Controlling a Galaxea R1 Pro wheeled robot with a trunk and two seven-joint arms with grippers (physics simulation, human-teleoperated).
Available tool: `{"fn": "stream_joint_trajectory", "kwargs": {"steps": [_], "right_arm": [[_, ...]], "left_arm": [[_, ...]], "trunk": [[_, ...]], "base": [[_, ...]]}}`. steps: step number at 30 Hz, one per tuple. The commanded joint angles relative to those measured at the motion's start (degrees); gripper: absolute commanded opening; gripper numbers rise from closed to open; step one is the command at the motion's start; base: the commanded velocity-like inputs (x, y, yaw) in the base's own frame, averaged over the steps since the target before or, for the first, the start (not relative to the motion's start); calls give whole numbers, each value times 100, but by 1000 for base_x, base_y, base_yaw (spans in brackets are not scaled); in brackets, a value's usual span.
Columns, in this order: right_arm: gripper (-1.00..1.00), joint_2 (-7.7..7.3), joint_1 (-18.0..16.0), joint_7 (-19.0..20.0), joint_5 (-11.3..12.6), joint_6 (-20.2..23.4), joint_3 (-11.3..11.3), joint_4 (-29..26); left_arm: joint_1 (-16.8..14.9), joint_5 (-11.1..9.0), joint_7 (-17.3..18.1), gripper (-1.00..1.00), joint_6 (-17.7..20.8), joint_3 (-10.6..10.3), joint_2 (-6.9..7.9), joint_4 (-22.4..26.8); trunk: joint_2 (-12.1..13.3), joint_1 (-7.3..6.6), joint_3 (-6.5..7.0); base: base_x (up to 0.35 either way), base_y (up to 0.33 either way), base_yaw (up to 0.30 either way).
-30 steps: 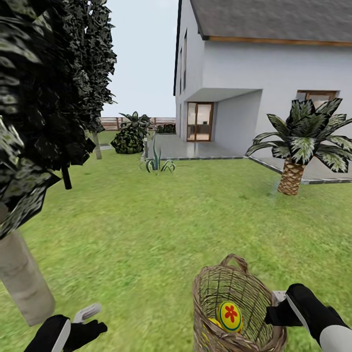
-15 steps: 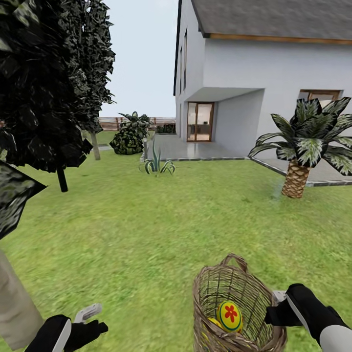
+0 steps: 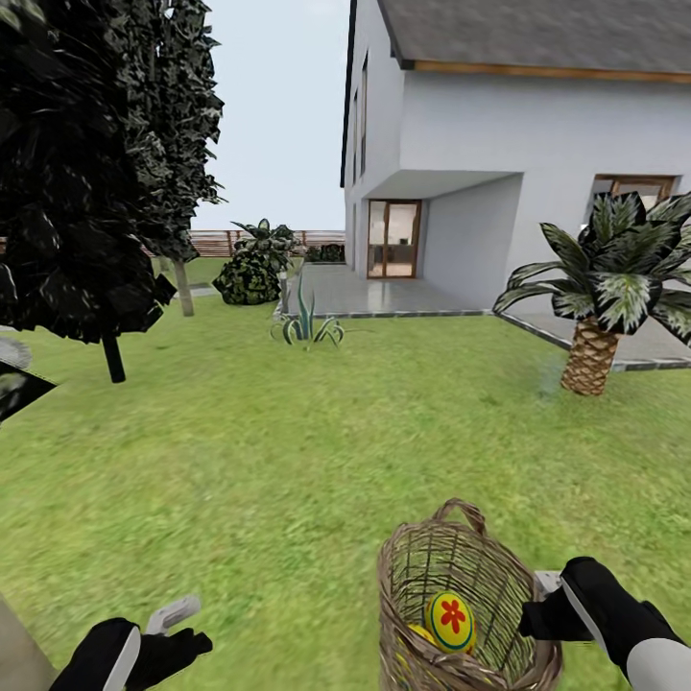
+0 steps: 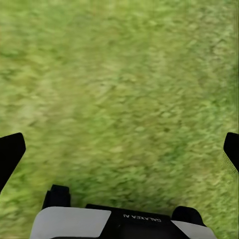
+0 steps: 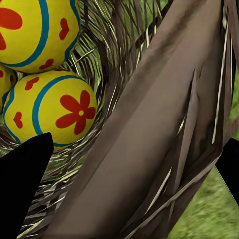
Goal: Take the three Easter eggs out of the wicker basket on the lawn in the garden, then place them on the lawn next to a single tree (choose any tree) so that all three eggs are next to the same tree and none are left in the basket.
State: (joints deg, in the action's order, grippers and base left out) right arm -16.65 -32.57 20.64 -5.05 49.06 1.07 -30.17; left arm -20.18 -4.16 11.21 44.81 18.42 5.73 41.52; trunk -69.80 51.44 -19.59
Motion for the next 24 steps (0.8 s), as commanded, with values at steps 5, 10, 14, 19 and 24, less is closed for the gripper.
{"fn": "stream_joint_trajectory", "kwargs": {"steps": [5, 10, 14, 19, 24], "right_arm": [[-100, -5, -4, 46, 4, 25, 7, -10], [-100, -10, -4, 46, 5, 25, 6, -11], [-100, -14, -4, 46, 5, 23, 6, -16], [-100, -13, -4, 46, 4, 25, 7, -16], [-100, -6, -4, 46, -2, 25, 12, -14]], "left_arm": [[-4, -41, -5, 100, 36, 13, -1, 5], [-4, -41, -2, 100, 36, 13, -1, 5], [-4, -41, -5, 100, 36, 13, -1, 5], [-4, -41, -5, 100, 36, 13, -1, 5], [-4, -41, -5, 100, 36, 13, -1, 5]], "trunk": [[-4, 4, -7], [-4, 4, -7], [-4, 4, -7], [-4, 4, -7], [-4, 4, -7]], "base": [[337, 0, 0], [337, 0, 0], [337, 0, 0], [337, 0, 0], [337, 0, 0]]}}
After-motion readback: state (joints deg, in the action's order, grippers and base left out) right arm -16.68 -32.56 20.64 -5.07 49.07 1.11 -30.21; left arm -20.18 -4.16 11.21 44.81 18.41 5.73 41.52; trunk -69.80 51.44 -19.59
